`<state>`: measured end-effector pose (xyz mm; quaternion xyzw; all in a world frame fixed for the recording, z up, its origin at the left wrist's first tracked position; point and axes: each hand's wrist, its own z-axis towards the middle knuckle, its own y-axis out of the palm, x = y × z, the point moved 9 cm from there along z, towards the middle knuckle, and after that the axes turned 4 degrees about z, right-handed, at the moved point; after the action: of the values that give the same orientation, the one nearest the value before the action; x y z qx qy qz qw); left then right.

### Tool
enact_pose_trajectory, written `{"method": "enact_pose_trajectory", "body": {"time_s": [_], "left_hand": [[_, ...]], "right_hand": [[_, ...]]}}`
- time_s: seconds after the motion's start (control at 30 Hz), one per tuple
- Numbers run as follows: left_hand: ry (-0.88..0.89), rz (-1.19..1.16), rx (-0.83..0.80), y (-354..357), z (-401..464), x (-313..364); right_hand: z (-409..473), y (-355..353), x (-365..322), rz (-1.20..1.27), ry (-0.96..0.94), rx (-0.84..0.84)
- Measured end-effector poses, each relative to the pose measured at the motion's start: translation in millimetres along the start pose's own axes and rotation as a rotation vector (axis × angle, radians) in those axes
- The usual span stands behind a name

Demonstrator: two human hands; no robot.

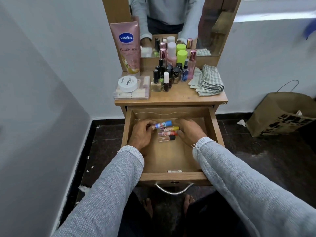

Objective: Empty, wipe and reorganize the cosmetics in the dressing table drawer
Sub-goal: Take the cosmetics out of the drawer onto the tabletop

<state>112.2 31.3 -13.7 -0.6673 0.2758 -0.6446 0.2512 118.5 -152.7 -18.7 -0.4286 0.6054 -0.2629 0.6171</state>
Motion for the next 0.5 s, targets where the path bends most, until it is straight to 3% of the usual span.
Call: {"method": "enact_pose_trajectory", "body": {"time_s": [0.3, 0.5], "left_hand": [[-0.038, -0.073, -0.039, 5.9, 1.1, -5.8], [-0.074, -0.158, -0.04, 7.0, 2.5, -10.2]], "right_hand": [[-1.4, 6.4, -12.5, -0.017, -0.05, -0.082], [-1.2, 7.2, 7.3, 0.243, 0.136, -0.091]]}}
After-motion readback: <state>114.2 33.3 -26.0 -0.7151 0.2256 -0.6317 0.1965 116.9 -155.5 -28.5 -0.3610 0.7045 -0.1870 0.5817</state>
